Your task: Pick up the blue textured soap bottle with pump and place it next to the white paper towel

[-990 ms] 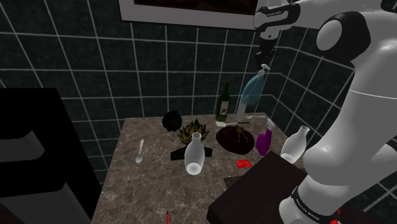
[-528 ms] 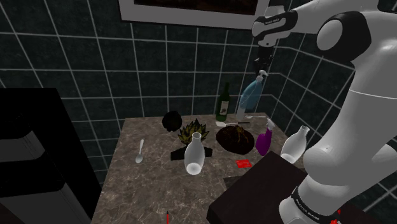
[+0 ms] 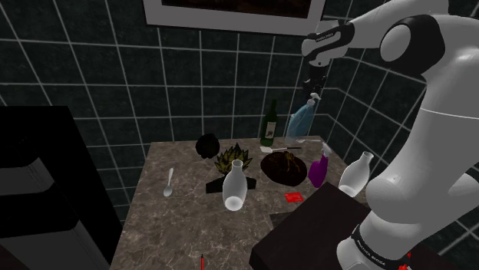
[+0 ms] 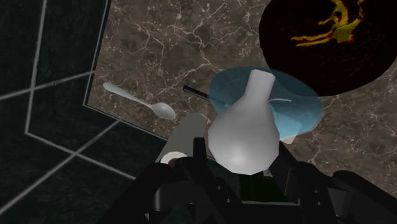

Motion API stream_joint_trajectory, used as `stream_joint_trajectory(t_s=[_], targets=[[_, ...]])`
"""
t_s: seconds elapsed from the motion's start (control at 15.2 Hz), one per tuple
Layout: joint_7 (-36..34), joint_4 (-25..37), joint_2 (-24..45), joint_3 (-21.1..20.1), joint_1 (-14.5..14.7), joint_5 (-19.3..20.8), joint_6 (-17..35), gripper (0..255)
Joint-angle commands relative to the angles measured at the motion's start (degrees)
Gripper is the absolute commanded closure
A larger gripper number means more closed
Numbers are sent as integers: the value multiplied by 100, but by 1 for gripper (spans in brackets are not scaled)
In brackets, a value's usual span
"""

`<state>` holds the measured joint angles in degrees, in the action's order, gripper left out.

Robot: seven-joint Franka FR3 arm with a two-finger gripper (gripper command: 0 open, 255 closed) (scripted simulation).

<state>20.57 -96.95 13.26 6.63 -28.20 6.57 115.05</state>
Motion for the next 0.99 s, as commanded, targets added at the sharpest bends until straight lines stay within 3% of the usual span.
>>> stream_joint_trajectory(t_s=[0.0,0.92], targets=[[-19,-108,20,-1,2,5,134,255],[-126,-749,351,2,-12,29,1101,255]])
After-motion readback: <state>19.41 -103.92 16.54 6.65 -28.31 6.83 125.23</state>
